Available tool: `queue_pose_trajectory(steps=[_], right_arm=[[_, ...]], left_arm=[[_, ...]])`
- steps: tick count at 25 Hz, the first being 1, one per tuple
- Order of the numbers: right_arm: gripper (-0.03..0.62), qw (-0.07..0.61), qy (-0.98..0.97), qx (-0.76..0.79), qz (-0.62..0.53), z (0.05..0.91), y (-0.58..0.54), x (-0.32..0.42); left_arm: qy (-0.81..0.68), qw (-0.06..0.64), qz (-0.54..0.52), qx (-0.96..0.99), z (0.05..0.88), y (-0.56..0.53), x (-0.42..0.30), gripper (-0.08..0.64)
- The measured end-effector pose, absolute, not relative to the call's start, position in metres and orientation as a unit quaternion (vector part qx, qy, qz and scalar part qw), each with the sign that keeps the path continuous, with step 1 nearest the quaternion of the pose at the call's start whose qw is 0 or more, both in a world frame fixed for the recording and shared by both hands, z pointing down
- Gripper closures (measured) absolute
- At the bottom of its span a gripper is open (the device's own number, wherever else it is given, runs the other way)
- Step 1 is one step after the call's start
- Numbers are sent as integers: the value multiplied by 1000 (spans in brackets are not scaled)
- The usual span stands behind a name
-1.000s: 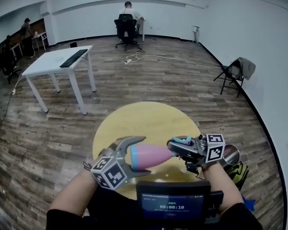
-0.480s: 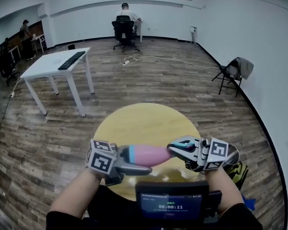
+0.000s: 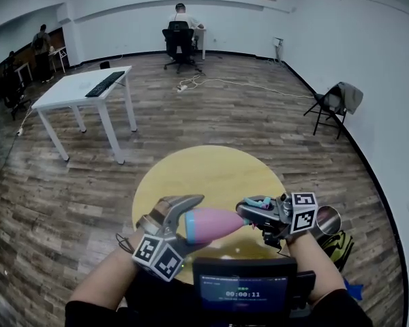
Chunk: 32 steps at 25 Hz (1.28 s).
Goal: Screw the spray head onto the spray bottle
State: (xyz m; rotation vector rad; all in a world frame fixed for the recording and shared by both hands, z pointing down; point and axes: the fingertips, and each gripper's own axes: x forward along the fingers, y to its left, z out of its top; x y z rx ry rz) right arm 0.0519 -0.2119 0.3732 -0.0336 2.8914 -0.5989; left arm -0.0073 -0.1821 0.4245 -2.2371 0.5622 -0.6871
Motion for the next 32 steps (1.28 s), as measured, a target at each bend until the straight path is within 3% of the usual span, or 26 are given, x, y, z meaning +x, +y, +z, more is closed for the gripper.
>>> queue_pose_trajectory(steps=[3,5,6,10,11,12,14,19,22,26,28,30,32], right_arm=[[572,75,983,-25,-168,364,-208,47],[572,70,990,-35,-117,358,-199,48],[572,69,994,-36,-76,353,-191,48],[572,49,992,-39,112,335,-164,41],[572,50,989,-40,130,332,-164,40],[572,54,990,-42,127,331,-167,40],[572,73,994,-52,69,338,-182,46],[572,147,968,-96,-180,366,-244,78],[572,136,955,-96,-248,384,-257,81],[572,88,965,-56,-241,389,-237,47],[572,83,970,-56,-222,382,-233,42],[573,76,976,-67,-193,377,-229,45],[574,70,988,-69,-118,366,-215,48]], left_arm=[[151,317,-270,-897,440,-177,2,30],[106,216,-256,-936,440,-170,5,31],[71,126,-230,-962,437,-163,7,31],[-82,-366,-66,-924,408,-152,9,34],[-90,-427,-29,-899,398,-157,9,34],[-82,-440,-1,-894,391,-162,8,32],[-35,-368,25,-929,384,-171,5,28],[216,80,-107,-967,395,-201,-27,23],[267,207,-196,-921,413,-212,-36,21],[206,275,-234,-909,433,-202,-12,21],[170,258,-222,-925,434,-194,-2,32],[137,188,-207,-950,431,-191,5,35],[85,50,-174,-980,426,-184,11,35]])
